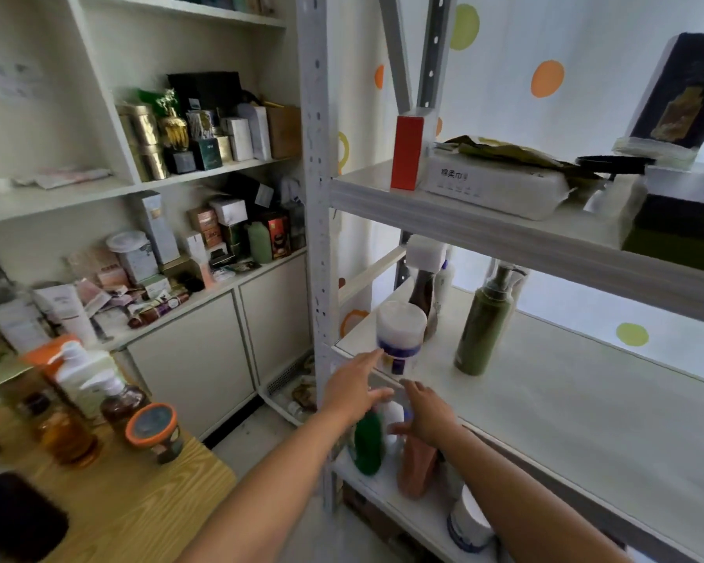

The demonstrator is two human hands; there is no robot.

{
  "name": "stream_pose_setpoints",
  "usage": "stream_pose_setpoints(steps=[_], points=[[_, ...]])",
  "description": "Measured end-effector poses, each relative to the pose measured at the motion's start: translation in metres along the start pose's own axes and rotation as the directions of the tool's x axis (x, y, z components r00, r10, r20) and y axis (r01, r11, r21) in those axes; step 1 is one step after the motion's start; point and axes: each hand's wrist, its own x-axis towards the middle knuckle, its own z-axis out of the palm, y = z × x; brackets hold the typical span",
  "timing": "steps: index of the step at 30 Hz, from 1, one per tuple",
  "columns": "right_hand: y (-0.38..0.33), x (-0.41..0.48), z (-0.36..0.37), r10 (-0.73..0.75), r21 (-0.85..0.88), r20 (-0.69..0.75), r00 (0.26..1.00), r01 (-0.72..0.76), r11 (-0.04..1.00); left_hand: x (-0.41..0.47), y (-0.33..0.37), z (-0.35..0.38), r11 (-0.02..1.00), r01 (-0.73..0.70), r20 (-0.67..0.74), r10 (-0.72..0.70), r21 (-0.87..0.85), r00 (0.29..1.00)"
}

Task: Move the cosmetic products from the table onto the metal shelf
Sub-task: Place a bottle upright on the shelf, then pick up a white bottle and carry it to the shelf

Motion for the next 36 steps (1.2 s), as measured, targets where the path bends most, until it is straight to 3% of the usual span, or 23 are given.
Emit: stream_pose_setpoints(steps=[5, 10, 16, 20, 27, 30, 36], points=[[-0.078, -0.004, 0.039, -0.190, -0.090, 0.036, 0.981, 0.193, 0.977, -0.069, -0.075, -0.043, 0.965, 0.223, -0.154, -0.202, 0.140, 0.967], [-0.167, -0.009, 0.084, -0.397, -0.129, 0.176, 0.901, 0.421, 0.898, -0.145, -0.143, -0.098, 0.863, 0.415, -0.280, -0.339, 0.287, 0.898], [-0.282, -0.031, 0.135, -0.627, -0.132, 0.301, 0.719, 0.682, 0.719, -0.238, -0.190, -0.152, 0.697, 0.597, -0.416, -0.443, 0.397, 0.794], [-0.346, -0.058, 0.167, -0.722, -0.154, 0.388, 0.573, 0.812, 0.563, -0.287, -0.201, -0.179, 0.594, 0.639, -0.443, -0.462, 0.489, 0.768], [-0.411, -0.096, 0.199, -0.808, -0.021, 0.479, 0.343, 0.925, 0.380, -0.357, -0.212, -0.200, 0.489, 0.753, -0.463, -0.595, 0.440, 0.657], [-0.423, -0.106, 0.210, -0.826, -0.013, 0.486, 0.286, 0.947, 0.321, -0.376, -0.213, -0.197, 0.455, 0.735, -0.403, -0.629, 0.503, 0.665], [-0.429, -0.109, 0.216, -0.841, -0.085, 0.445, 0.308, 0.949, 0.302, -0.381, -0.211, -0.190, 0.423, 0.739, -0.415, -0.631, 0.525, 0.656]])
